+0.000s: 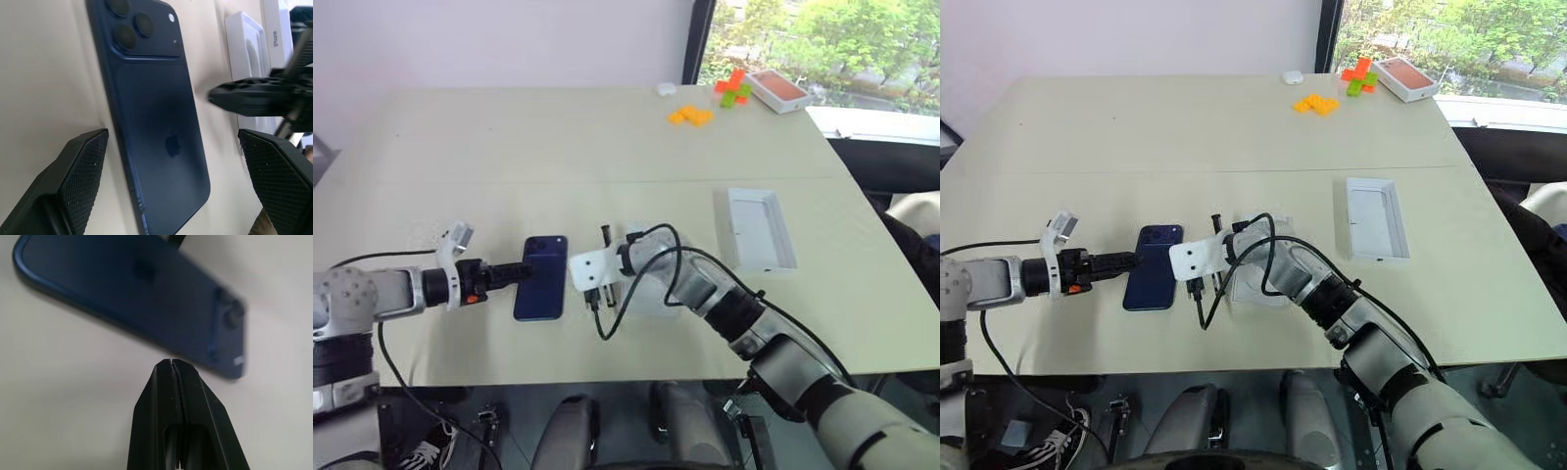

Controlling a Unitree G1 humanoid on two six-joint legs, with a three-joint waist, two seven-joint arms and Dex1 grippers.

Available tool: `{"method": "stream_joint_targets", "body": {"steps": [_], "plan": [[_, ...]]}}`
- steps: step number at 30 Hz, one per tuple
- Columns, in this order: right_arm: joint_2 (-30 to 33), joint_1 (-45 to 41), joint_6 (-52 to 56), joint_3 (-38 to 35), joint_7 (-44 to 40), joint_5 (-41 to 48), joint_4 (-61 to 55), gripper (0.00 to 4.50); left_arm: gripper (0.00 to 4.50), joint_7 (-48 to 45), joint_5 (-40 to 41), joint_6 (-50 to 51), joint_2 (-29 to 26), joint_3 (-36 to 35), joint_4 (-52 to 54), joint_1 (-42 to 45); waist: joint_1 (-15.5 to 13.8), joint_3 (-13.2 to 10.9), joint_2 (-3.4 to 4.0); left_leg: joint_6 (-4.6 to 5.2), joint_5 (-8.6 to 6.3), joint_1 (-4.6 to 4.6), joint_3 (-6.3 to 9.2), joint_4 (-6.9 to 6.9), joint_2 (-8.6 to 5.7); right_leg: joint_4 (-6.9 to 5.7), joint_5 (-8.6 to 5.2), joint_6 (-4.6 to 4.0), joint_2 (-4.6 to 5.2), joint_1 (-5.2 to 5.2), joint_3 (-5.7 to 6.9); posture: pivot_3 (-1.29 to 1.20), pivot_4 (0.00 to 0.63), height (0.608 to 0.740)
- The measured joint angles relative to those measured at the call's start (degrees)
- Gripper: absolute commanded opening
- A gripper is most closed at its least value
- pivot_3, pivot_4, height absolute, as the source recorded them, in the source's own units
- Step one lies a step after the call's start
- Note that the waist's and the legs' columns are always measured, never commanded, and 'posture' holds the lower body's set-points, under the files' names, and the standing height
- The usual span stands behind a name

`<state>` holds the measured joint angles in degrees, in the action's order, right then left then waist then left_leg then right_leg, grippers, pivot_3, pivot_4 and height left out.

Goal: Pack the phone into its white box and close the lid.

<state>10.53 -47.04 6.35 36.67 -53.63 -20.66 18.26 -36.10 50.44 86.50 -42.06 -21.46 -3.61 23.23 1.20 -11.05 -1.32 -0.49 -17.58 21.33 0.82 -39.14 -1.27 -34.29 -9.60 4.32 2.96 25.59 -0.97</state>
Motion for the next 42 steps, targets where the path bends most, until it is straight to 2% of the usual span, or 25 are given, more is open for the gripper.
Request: {"method": "stream_joint_targets", "body": {"steps": [5, 10, 16, 20, 27, 34, 40, 42], "plan": [[-2.7, -0.5, 9.8, -1.9, -2.8, 3.0, -0.3, 0.0, 4.48, 0.6, 0.0, 0.3, 0.7, -0.3, -0.1, 0.2, -0.1, 0.0, 0.01, -0.02, 0.01, -0.01, 0.09, 0.0, -0.02, 0.01, 0.0, -0.01, 0.02, -0.04, 0.04, 0.0, 0.15, 0.74], [-4.2, -0.5, 14.2, -2.6, -2.2, 3.5, -0.5, 0.0, 4.48, 2.5, -0.7, 0.5, 3.2, -1.8, -0.6, 1.1, -0.2, 0.0, 0.05, -0.11, 0.06, -0.03, 0.25, 0.01, -0.07, 0.01, 0.0, -0.01, 0.04, -0.12, 0.16, 0.0, 0.15, 0.74], [-4.4, -0.5, 14.2, -2.6, -1.2, 3.5, 0.0, 0.0, 4.48, 5.4, -1.3, 3.3, 5.5, -3.3, -0.7, 2.9, -0.2, 0.1, 0.09, -0.2, 0.11, -0.06, 0.39, 0.03, -0.09, 0.0, 0.01, -0.02, 0.04, -0.17, 0.25, 0.0, 0.15, 0.74], [-4.5, -0.5, 14.0, -2.5, -1.2, 3.5, 0.0, 0.0, 4.48, 5.9, -0.8, 4.1, 4.6, -2.4, -0.8, 3.4, -0.1, 0.1, 0.08, -0.21, 0.11, -0.05, 0.4, 0.08, -0.11, 0.02, 0.0, -0.02, 0.05, -0.16, 0.25, 0.0, 0.15, 0.74], [-4.4, -0.5, 13.4, -2.4, -1.2, 3.5, 0.0, 0.0, 4.48, 7.1, 4.5, 4.3, 0.0, 2.2, -4.9, 5.3, 0.1, 0.1, 0.09, -0.22, 0.11, -0.04, 0.42, 0.12, -0.1, 0.04, 0.0, -0.02, 0.04, -0.14, 0.25, 0.0, 0.15, 0.74], [-4.3, -0.7, 12.2, -2.4, -1.1, 3.4, 0.9, 0.0, 4.48, 13.5, 11.3, 4.7, 1.1, 2.8, -7.1, 6.8, 0.0, 0.1, 0.09, -0.23, 0.12, -0.03, 0.44, 0.12, -0.11, 0.03, 0.01, -0.02, 0.06, -0.14, 0.25, 0.0, 0.15, 0.74], [-4.3, -1.1, 11.5, -2.4, -0.8, 3.4, 1.6, 0.0, 4.48, 16.5, 13.8, 4.7, 2.3, 2.0, -8.1, 6.8, 0.0, 0.1, 0.09, -0.26, 0.14, -0.03, 0.47, 0.12, -0.13, 0.03, 0.01, -0.02, 0.08, -0.14, 0.27, 0.0, 0.15, 0.74], [-4.1, -1.1, 11.1, -2.3, -0.7, 3.2, 1.7, 0.0, 3.97, 17.1, 13.9, 4.7, 2.3, 2.0, -7.9, 6.7, 0.0, 0.1, 0.09, -0.26, 0.14, -0.03, 0.47, 0.11, -0.13, 0.03, 0.01, -0.02, 0.08, -0.14, 0.27, 0.0, 0.15, 0.74]]}}
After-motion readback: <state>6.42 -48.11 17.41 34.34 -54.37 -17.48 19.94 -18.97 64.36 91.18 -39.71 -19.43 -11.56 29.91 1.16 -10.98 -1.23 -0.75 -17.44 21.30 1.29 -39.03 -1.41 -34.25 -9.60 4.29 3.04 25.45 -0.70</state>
